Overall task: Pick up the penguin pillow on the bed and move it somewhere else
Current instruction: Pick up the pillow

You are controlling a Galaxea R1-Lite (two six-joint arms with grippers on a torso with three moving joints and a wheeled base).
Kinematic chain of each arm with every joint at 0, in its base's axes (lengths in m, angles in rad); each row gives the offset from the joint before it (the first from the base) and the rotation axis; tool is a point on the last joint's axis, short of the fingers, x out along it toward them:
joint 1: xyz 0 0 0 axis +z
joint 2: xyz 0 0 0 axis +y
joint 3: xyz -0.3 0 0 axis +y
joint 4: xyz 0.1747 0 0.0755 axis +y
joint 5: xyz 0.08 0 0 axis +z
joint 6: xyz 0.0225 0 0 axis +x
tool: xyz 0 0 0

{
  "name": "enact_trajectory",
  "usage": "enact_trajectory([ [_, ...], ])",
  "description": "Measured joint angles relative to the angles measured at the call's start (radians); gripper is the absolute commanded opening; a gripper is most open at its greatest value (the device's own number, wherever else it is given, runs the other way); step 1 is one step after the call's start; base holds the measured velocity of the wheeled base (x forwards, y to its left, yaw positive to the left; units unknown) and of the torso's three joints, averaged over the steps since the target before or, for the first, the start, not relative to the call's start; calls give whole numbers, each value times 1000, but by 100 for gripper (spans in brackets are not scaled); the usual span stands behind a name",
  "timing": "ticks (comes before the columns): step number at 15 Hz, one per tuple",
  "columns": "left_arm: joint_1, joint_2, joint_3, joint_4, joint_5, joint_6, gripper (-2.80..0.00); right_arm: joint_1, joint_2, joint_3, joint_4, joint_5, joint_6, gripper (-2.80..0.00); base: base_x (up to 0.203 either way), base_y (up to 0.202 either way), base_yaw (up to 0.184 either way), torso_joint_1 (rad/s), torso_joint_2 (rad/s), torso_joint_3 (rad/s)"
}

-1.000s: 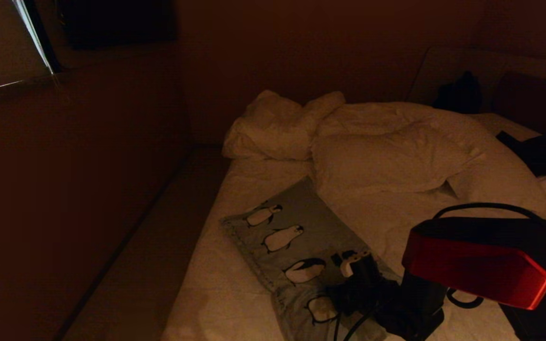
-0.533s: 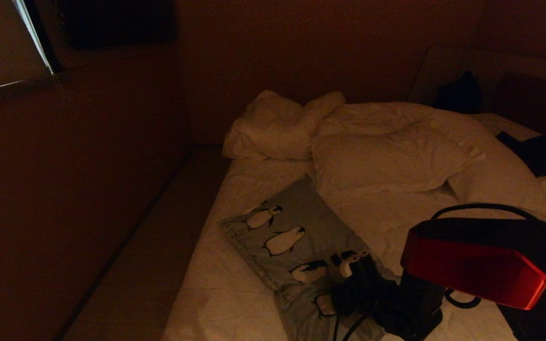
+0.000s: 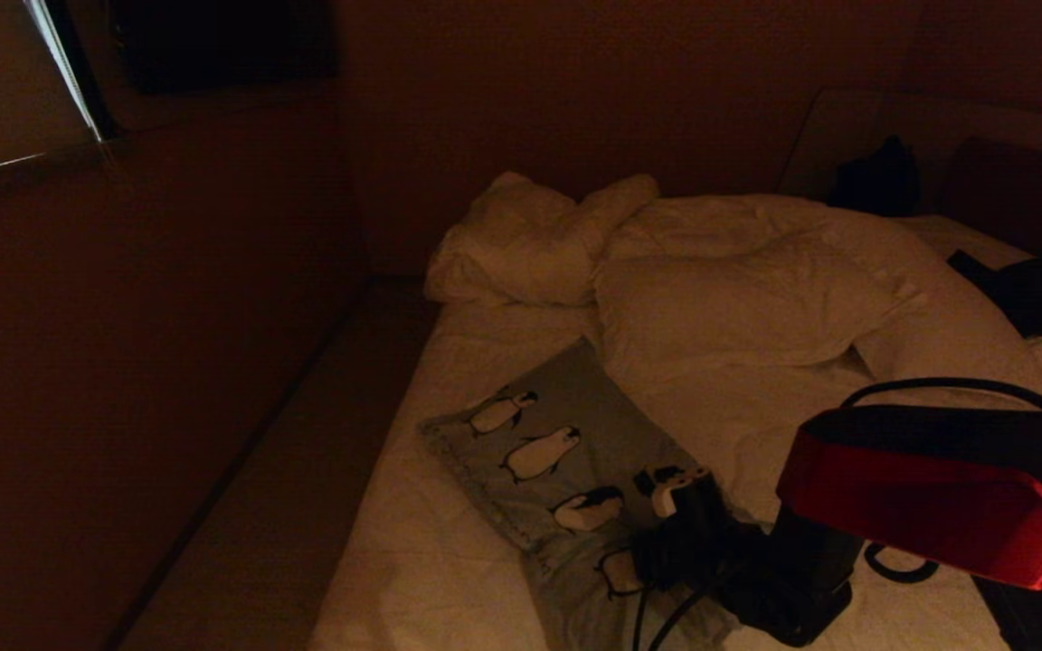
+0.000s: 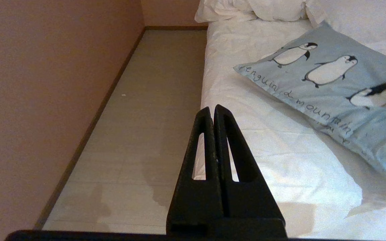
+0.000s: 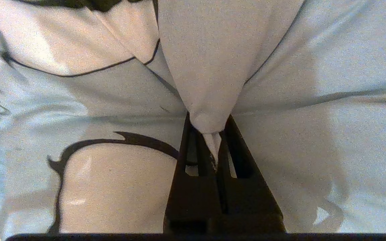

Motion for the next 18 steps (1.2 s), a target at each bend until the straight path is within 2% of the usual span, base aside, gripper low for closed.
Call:
enact_trajectory([
  [8, 0, 0, 0, 0, 0, 0, -280, -79, -217, 15, 10, 1, 6, -280, 0, 0, 0, 0, 0, 0],
  [14, 0, 0, 0, 0, 0, 0, -280, -123, -374, -1, 53, 0, 3, -280, 0, 0, 0, 0, 0, 0],
  [18, 1, 0, 0, 0, 0, 0, -280, -184, -527, -11, 97, 0, -9, -280, 0, 0, 0, 0, 0, 0],
])
